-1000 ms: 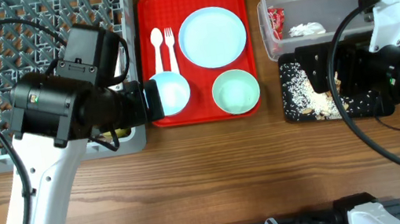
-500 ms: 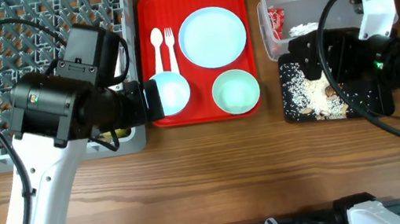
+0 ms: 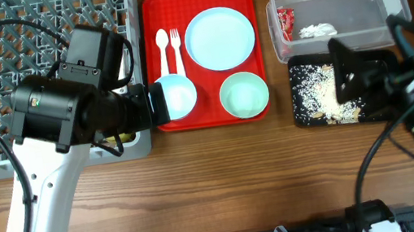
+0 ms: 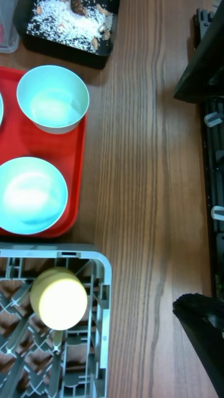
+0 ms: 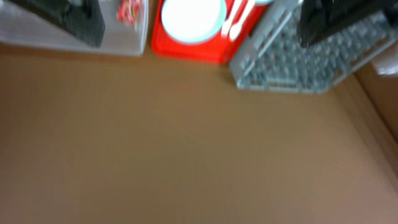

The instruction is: Sort waste into correct bins and load items into the dishwasher rack

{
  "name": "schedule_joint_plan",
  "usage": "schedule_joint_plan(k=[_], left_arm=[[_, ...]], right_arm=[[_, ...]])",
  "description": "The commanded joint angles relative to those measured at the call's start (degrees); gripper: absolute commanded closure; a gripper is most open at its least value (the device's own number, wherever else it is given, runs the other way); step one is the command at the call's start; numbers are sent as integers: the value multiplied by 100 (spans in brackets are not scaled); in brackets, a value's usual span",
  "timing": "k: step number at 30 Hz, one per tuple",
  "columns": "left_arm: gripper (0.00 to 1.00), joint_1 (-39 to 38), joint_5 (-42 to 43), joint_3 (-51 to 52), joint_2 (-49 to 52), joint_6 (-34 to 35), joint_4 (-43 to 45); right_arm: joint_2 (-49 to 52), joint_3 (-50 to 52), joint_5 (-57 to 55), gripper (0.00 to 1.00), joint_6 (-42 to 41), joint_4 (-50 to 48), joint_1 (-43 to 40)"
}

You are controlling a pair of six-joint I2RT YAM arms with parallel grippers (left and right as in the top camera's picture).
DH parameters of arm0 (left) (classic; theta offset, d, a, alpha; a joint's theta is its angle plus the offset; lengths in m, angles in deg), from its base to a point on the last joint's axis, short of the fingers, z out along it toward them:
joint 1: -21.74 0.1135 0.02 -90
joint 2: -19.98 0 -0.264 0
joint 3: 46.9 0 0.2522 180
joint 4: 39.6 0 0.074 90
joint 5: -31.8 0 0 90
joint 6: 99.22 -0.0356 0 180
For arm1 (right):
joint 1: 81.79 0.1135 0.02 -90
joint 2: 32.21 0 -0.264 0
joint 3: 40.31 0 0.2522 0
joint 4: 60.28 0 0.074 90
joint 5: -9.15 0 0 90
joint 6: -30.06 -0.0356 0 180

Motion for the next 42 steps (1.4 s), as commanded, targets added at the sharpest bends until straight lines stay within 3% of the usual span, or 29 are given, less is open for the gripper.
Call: schedule_joint_plan(k=[1, 11, 19, 26, 42], left_arm=[[0, -9, -55, 4, -72, 74, -4], [0, -9, -55, 4, -72, 74, -4], [0, -9, -55, 4, -74, 74, -4], [0, -9, -55, 4, -72, 74, -4], [0, -9, -55, 4, -74, 74, -4]], right_arm=[[-728, 1661, -116, 0, 122, -610, -2], [-2747, 4833, -273, 0, 120, -2168, -4], [-3709, 5947, -337, 0, 120, -2424, -13], [-3945, 6555, -334, 0, 116, -3097, -13], [-3945, 6555, -332, 0, 118, -3040, -13]])
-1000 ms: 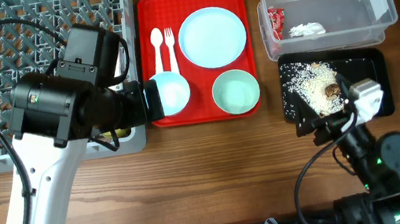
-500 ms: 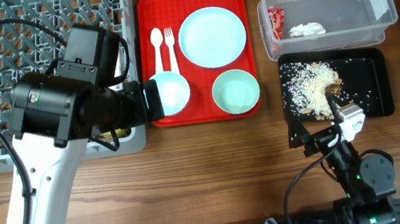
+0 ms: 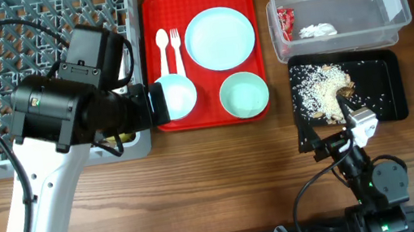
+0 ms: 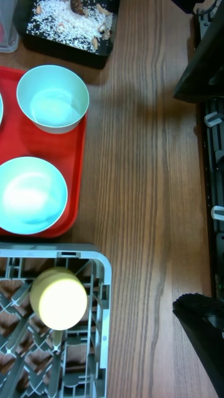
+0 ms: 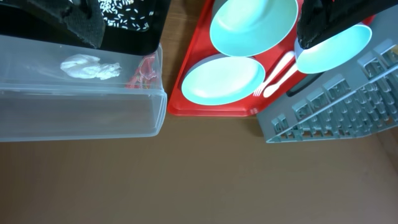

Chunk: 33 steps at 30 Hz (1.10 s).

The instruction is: Sort waste into correct bins and load items into the dishwasher rack

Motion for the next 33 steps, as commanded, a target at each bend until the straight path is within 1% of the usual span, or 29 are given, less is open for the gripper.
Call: schedule_joint_plan(k=[1, 8, 9, 12, 17, 19, 20, 21, 22, 24, 26, 27, 28, 30, 33], left_arm=[[0, -9, -55, 0, -72, 74, -2], [0, -9, -52, 0, -74, 76, 9], [0, -9, -52, 0, -74, 79, 125], [0, -11, 264, 0, -74, 120, 452], [0, -11, 1150, 0, -74, 120, 413], [0, -15, 1279, 0, -70, 111, 763], [6, -15, 1268, 0, -48, 72, 1008], [11, -15, 1250, 0, -13, 74, 1226], [12, -22, 1158, 0, 57, 74, 1475], [13, -83, 680, 0, 297, 76, 1766], [12, -164, 101, 0, 671, 74, 1908], [10, -192, -127, 0, 898, 74, 1965], [7, -205, -299, -2, 1121, 72, 2050], [4, -201, -503, -9, 1506, 68, 2271], [11, -186, -533, -11, 2079, 46, 2999]], right_arm=[[-98, 22, -120, 0, 55, -7, -13], [-98, 22, -120, 0, 55, -7, -13], [-96, 22, -120, 0, 55, -7, -13], [-98, 22, -120, 0, 52, -7, -13], [-96, 22, -120, 0, 55, -7, -13], [-96, 22, -120, 0, 55, -7, -13], [-96, 22, -120, 0, 52, -7, -13], [-96, 22, -120, 0, 55, -7, -13], [-96, 22, -120, 0, 52, -7, -13], [-96, 22, -120, 0, 55, -7, -13], [-96, 22, -120, 0, 55, -7, -13], [-96, 22, -120, 0, 55, -7, -13], [-96, 22, -120, 0, 52, -7, -13], [-96, 22, -120, 0, 55, -7, -13], [-96, 22, -120, 0, 52, -7, -13]])
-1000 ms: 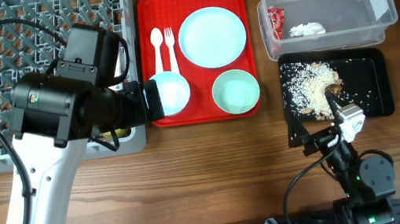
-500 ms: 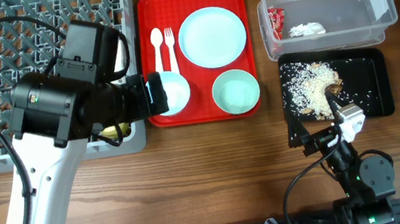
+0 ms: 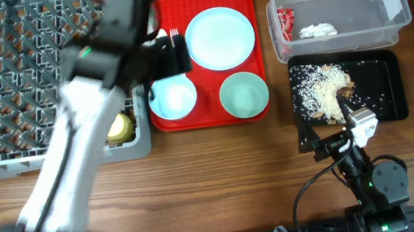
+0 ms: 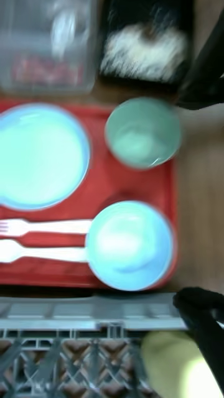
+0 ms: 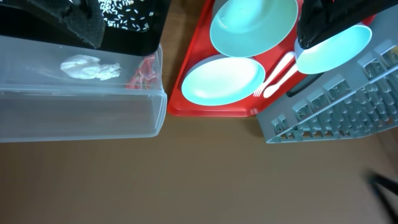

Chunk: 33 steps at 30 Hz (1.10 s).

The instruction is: Sort waste into correct bins and load items into the dishwasher rack

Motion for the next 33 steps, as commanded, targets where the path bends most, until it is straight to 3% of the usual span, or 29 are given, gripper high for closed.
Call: schedule_joint_plan(k=[1, 3, 6, 17, 19, 23, 28, 33], left_arm=[[11, -2, -466, -7, 688, -35, 782], [18, -4, -487, -7, 1016, -223, 1659], [18, -4, -487, -7, 1252, -317, 2052], [20, 33, -1327, -7, 2190, -319, 2315], [34, 129, -1403, -7, 2496, -308, 2404], [38, 282, -1357, -7, 2715, 127, 2553], [48, 413, -1193, -4, 2889, 138, 2721], [50, 514, -1187, -4, 3062, 114, 2876]], right_arm=[[-92, 22, -120, 0, 52, -22, -13], [-92, 22, -120, 0, 52, -22, -13], [-92, 22, -120, 0, 52, -22, -13], [-90, 22, -120, 0, 52, -22, -13], [-90, 22, -120, 0, 55, -22, -13], [-90, 22, -120, 0, 55, -22, -13], [-90, 22, -120, 0, 52, -22, -13], [-90, 22, -120, 0, 55, -20, -13]])
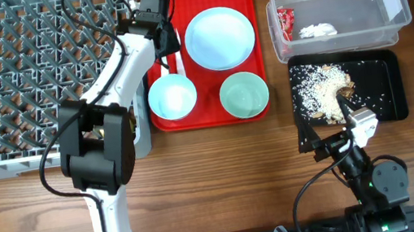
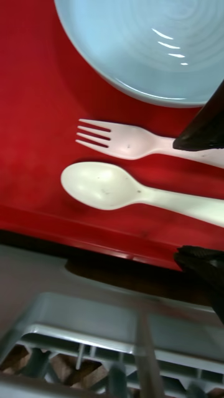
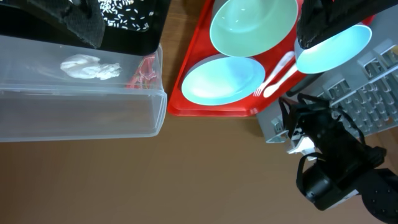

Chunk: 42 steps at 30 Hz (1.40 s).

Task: Sort waste into correct bins and load items into the dishwasher rack
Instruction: 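Lower the left gripper onto the white spoon and grasp it, then carry the spoon left and drop it into the dish rack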

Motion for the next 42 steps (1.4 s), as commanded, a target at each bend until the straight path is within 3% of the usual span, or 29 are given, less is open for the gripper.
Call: schedule_joint_plan(k=[1, 7, 17, 19, 21, 29, 34, 42], left_arm=[[50, 68, 28, -52, 275, 76, 107], [51, 59, 170, -52, 566, -645, 190], [52, 133, 118, -48, 802, -656, 363], [57, 125, 120, -48, 885, -675, 350], [69, 116, 136, -48, 953, -675, 332], [75, 85, 160, -48, 973, -673, 369], [92, 85, 162, -57, 935, -673, 238], [96, 79, 236, -61, 737, -673, 74]], right_arm=[[-79, 20, -120, 0, 55, -22, -13], [-79, 20, -120, 0, 55, -22, -13], [-79, 20, -120, 0, 52, -22, -13], [-79, 20, -120, 0, 52, -22, -13], [-79, 20, -120, 0, 52, -22, -13], [-79, 20, -120, 0, 55, -22, -13], [-79, 20, -120, 0, 55, -22, -13], [-79, 20, -120, 0, 52, -22, -13]])
